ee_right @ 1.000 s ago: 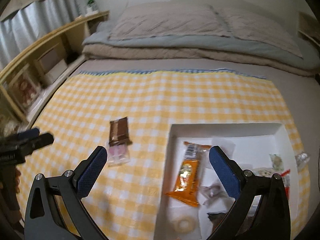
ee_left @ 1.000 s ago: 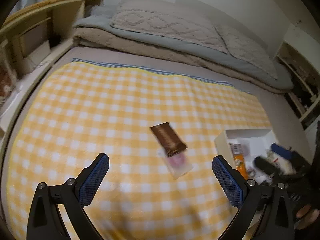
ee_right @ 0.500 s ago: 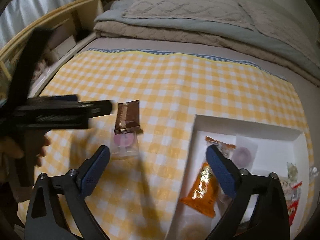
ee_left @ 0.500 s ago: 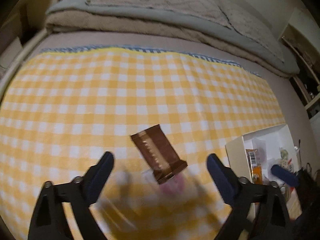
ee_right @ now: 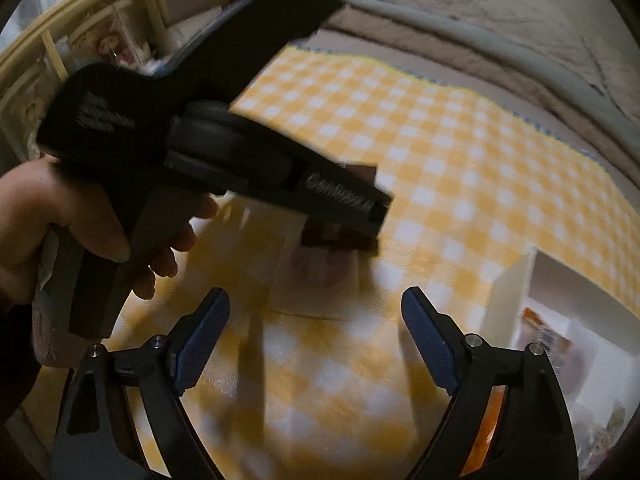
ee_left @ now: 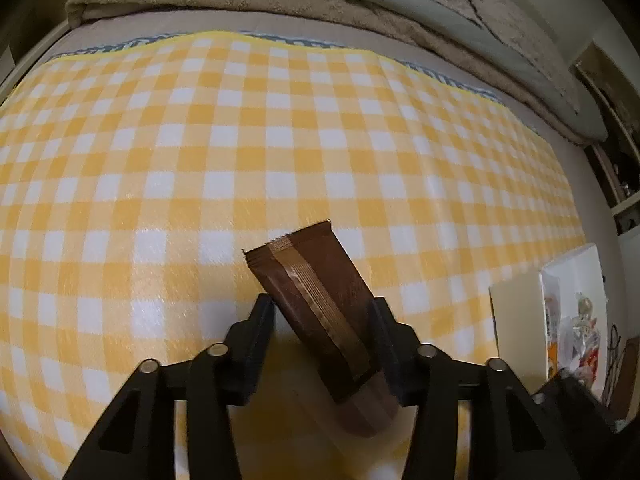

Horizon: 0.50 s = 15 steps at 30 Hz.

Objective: Organize snacks
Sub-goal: 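Grasp the brown chocolate bar with left tool while right tool grasps pink round packet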

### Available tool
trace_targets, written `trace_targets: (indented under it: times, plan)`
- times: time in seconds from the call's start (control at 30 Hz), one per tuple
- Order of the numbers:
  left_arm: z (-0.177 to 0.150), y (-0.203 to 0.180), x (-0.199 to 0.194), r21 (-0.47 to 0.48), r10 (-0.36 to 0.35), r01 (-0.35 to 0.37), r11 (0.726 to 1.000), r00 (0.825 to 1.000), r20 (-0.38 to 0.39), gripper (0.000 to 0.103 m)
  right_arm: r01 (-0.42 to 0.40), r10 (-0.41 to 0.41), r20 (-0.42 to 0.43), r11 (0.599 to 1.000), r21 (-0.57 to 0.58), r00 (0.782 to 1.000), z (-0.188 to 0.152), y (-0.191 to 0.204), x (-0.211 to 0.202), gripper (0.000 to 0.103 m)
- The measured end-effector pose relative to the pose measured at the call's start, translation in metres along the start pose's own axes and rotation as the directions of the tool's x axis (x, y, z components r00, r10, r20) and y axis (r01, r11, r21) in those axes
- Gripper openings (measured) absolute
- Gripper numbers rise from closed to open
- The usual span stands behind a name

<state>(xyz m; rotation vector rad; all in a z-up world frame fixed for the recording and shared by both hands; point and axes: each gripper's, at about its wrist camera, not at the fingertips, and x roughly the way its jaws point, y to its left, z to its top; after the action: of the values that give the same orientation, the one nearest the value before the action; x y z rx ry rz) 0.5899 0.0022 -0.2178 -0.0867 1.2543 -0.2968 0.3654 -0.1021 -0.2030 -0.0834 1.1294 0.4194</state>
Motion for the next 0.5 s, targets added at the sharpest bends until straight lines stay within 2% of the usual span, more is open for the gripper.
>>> trace_targets:
  times: [0.1,0.17,0.3,0.5]
  plan:
    - [0.002,0.009,0.002,-0.002,-0.011,0.011,1.000,1.000,0.008,0.042,-0.018,0.018,-0.012,0.999,0.047,1.000,0.003,-0.003,0.009,0.082]
    - [0.003,0.017,0.002,0.003,0.005,-0.005,1.000,1.000,0.017,0.042,0.007,-0.005,-0.028,0.999,0.052,1.000,0.003,-0.003,0.016,0.080]
    - [0.000,0.033,-0.001,-0.006,0.024,-0.024,1.000,0.999,0.030,0.036,0.051,-0.049,-0.078,0.998,0.022,0.996,0.001,0.003,0.029,0.060]
    - [-0.008,0.044,-0.013,0.020,0.058,-0.059,0.998,0.998,0.038,0.032,0.062,-0.063,-0.085,0.998,-0.018,0.994,-0.003,0.014,0.026,0.060]
